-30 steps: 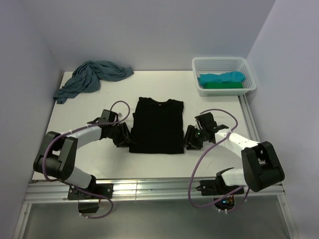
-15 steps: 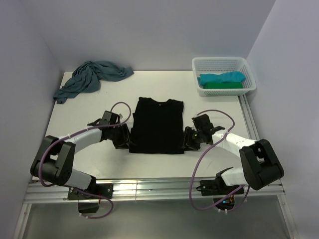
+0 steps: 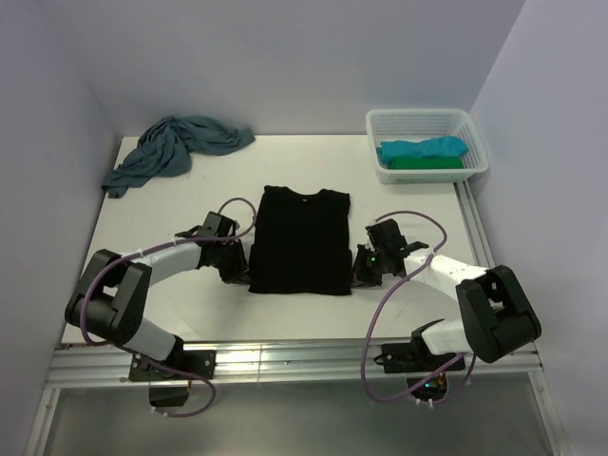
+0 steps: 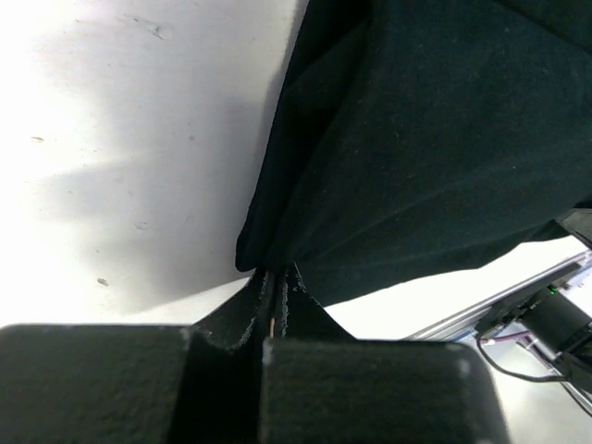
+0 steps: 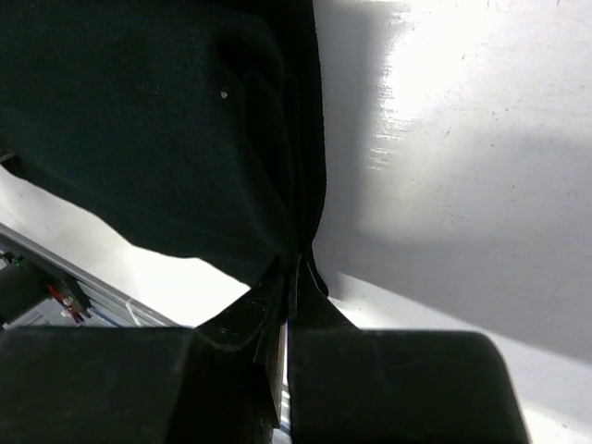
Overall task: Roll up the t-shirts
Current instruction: Roll the tshirt
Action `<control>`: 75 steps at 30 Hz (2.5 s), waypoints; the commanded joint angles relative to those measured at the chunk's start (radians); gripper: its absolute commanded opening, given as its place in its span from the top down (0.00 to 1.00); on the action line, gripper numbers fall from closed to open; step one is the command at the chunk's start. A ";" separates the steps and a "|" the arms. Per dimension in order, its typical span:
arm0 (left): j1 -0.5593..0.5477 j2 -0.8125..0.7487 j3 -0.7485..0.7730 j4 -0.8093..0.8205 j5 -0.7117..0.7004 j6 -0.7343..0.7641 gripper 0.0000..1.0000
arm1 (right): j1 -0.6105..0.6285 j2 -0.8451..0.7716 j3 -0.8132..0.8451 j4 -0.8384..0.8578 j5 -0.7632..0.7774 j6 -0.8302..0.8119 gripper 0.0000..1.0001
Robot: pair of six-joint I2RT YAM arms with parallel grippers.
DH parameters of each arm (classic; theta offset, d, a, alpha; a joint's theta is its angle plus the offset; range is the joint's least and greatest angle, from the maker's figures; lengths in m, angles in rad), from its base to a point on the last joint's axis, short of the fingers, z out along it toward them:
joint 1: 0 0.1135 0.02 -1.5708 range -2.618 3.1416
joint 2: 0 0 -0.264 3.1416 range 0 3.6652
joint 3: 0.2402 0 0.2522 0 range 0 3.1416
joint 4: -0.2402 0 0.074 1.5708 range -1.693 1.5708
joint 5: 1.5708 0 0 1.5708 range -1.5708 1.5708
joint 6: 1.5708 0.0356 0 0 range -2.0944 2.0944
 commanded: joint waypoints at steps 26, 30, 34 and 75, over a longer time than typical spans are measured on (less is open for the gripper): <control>0.135 0.255 0.460 -0.410 0.236 -0.005 0.98 | -0.205 0.218 0.482 -0.475 -0.268 -0.114 1.00; 0.153 0.274 0.509 -0.426 0.262 -0.005 0.96 | -0.219 0.242 0.531 -0.498 -0.268 -0.122 1.00; 0.167 0.307 0.558 -0.436 0.317 -0.011 0.96 | -0.237 0.270 0.571 -0.509 -0.277 -0.133 1.00; 0.044 0.053 0.126 -0.135 0.076 -0.051 0.48 | -0.098 0.126 0.201 -0.216 -0.048 -0.090 0.51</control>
